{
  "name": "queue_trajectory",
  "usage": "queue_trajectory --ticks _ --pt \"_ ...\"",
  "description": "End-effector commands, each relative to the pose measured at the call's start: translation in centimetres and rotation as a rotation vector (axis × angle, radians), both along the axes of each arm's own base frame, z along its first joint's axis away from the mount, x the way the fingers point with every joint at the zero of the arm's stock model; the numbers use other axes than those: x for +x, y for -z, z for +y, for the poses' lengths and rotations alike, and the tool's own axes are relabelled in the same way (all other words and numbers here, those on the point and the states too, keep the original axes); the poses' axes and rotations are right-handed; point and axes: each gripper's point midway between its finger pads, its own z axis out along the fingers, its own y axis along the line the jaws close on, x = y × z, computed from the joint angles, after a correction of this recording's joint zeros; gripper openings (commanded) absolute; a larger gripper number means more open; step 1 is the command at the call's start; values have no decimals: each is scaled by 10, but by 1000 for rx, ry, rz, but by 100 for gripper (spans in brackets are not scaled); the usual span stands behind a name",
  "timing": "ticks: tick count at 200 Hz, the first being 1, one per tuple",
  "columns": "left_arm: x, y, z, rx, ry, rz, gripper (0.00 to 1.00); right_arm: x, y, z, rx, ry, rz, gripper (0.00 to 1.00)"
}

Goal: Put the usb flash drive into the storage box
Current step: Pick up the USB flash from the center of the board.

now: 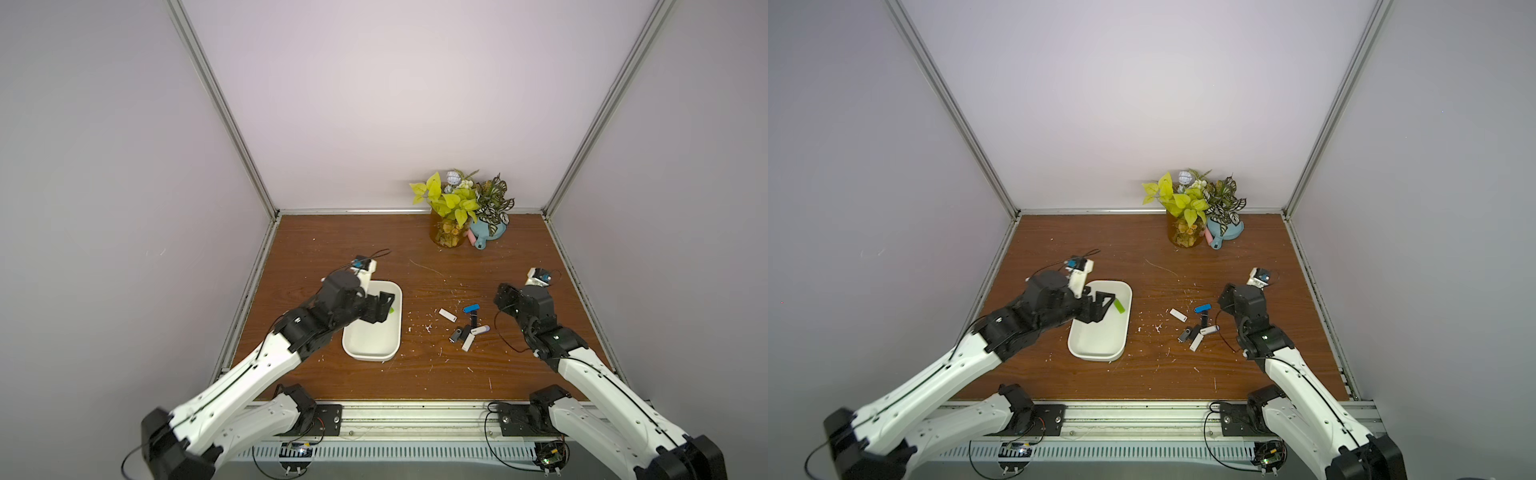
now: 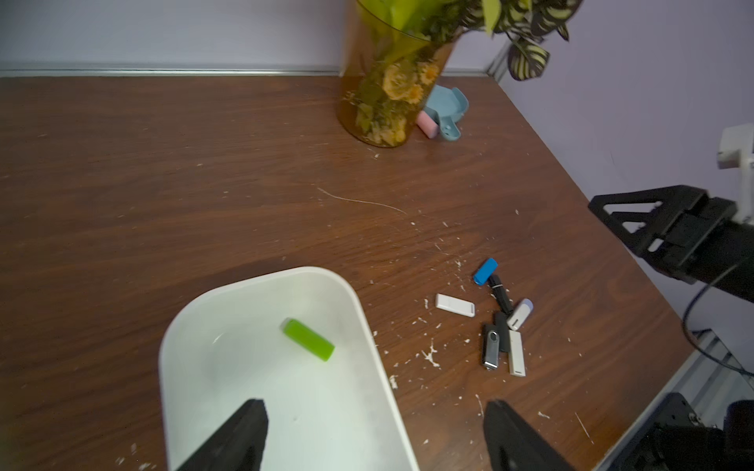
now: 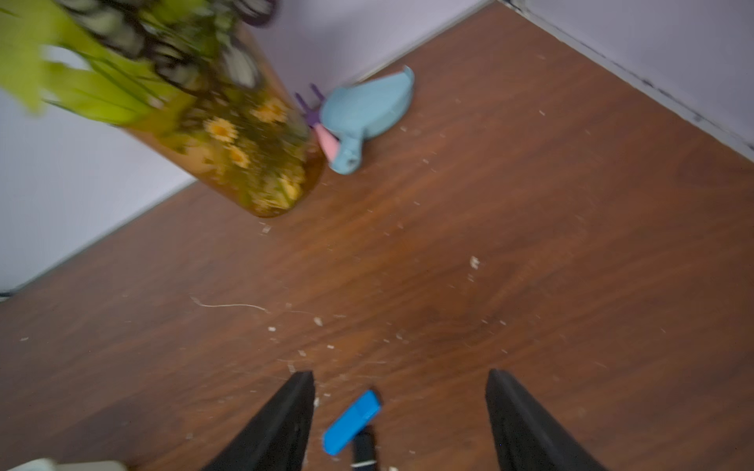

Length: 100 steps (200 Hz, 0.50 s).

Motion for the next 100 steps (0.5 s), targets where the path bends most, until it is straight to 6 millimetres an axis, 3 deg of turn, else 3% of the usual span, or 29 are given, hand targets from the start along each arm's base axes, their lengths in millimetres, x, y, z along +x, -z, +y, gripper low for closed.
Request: queue_trajectory --ticks 1,23,46,64,72,100 --pt "18 6 -56 58 66 -54 81 3 2 -18 55 45 -52 73" --pt "31 37 -121 89 214 -2 75 -6 30 -43 59 127 6 72" --pt "41 71 -172 212 318 20 70 -17 51 -67 64 233 49 72" --pt "46 98 -200 253 389 59 69 -19 51 -73 86 257 15 72" --pt "52 97 -215 246 413 49 69 -22 53 -77 83 278 3 71" --pt "52 133 -243 315 481 72 70 -29 55 -83 68 307 -8 71"
